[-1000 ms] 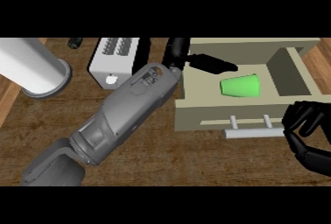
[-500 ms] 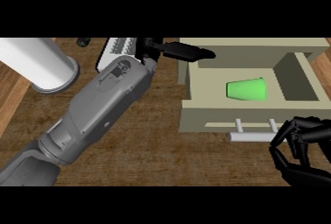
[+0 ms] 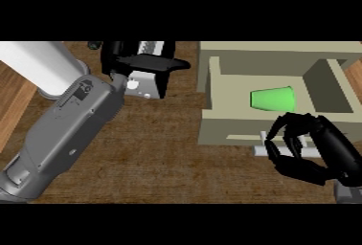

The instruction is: Pick up the cup, place it into the drawer and close the drawer

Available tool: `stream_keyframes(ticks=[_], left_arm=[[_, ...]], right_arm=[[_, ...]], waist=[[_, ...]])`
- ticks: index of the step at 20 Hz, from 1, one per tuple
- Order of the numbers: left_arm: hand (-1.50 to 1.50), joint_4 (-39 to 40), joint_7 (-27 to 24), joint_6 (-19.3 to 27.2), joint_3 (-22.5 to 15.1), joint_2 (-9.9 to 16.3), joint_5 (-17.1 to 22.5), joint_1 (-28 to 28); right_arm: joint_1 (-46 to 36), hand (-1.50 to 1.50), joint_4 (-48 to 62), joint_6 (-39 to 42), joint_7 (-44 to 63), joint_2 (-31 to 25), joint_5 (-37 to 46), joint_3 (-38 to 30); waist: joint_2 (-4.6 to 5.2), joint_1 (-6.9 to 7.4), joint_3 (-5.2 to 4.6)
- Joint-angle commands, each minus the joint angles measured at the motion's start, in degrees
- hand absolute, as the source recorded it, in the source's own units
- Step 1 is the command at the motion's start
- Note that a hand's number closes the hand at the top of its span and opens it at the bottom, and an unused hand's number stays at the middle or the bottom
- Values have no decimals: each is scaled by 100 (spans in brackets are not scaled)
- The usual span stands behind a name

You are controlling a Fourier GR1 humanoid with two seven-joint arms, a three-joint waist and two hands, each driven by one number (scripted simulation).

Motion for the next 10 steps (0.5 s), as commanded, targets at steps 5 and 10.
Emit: stream_keyframes(ticks=[5,10], left_arm=[[-150,-1000,-56,-192,154,551,-5,1127],[-150,-1517,67,-469,446,954,106,1600]], right_arm=[[-458,150,1227,-537,-320,-221,2070,1067],[-1044,150,2719,-1347,-724,-48,3004,1322]], waist=[[9,94,-1],[30,57,4]])
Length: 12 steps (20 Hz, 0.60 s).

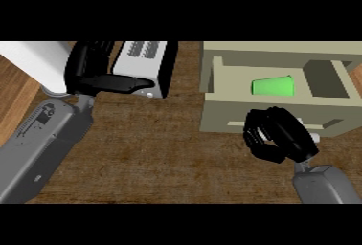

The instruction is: Pick up the cup, place it into the drawer and close the drawer

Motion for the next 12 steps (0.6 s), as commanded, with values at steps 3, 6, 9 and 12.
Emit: stream_keyframes(ticks=[3,6,9,12], left_arm=[[-150,-763,5,-345,314,486,106,902],[-150,-556,-148,-581,524,541,70,1028],[-150,-1238,-5,-316,439,524,-40,1504],[-150,-1049,-70,-813,694,716,64,1469]], right_arm=[[-888,150,1960,-788,-530,129,866,100],[-1645,150,3273,-1267,-644,644,938,-69],[-2202,150,4300,-1371,-1145,478,795,-465],[-2712,150,5340,-1581,-1576,423,717,-763]], waist=[[15,-13,4],[47,-26,5],[36,21,9],[75,46,10]])
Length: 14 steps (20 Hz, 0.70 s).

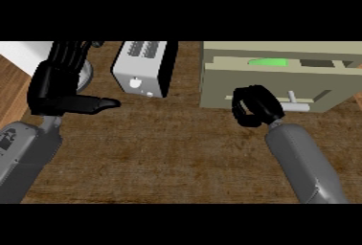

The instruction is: Pick up the cup, place it into the drawer and close the drawer

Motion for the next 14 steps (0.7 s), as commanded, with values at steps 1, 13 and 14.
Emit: stream_keyframes(ticks=[1,13,14], left_arm=[[-150,177,-176,-288,195,81,-66,126],[-150,-195,34,-803,370,219,184,382],[-150,-106,-57,-788,393,133,196,464]], right_arm=[[-848,150,1560,-295,-303,216,34,-288],[-2000,150,3182,116,-859,-689,-309,-1055],[-2071,150,3232,120,-760,-603,-327,-1075]], waist=[[78,29,17],[195,270,30],[206,289,26]])
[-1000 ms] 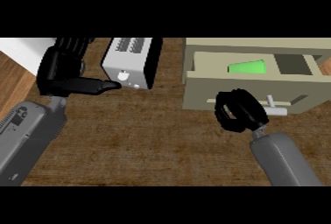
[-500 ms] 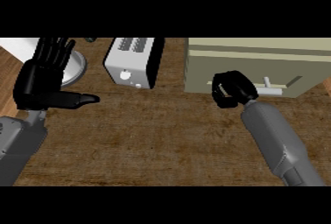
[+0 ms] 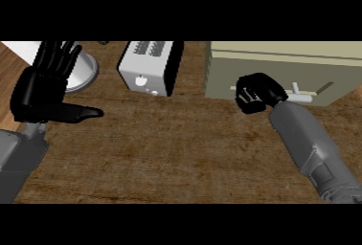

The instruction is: Pick up the cup, place it into the drawer and close the drawer

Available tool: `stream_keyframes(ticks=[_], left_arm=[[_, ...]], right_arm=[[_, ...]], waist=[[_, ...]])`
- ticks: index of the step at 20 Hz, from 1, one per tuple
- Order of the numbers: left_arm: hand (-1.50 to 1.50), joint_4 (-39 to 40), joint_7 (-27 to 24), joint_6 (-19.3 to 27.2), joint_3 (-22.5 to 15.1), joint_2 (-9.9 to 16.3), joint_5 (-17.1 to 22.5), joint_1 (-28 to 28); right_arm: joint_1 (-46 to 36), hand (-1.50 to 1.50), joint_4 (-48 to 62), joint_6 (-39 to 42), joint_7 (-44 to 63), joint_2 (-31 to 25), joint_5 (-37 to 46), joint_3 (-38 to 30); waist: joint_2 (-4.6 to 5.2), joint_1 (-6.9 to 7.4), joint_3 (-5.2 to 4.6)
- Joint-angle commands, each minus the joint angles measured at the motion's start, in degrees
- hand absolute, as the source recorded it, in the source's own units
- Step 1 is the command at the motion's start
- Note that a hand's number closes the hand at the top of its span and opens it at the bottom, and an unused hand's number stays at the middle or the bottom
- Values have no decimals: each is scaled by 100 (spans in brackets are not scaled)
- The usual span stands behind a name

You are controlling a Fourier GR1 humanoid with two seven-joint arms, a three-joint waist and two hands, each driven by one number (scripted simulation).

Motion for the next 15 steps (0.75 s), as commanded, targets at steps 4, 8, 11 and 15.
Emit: stream_keyframes(ticks=[4,8,11,15], left_arm=[[-150,63,-204,-235,-149,-227,-59,174],[-150,4,-91,-207,-121,-201,-51,52],[-150,229,-240,-432,-95,-200,-54,96],[-150,258,-195,-354,-143,-337,-58,76]], right_arm=[[-834,150,581,281,341,-599,-202,-450],[-533,150,615,3,66,-614,-354,-612],[-634,150,613,61,-9,-601,-417,-664],[-662,150,640,174,-220,-791,-486,-742]], waist=[[218,170,32],[244,197,50],[293,198,39],[272,158,42]])
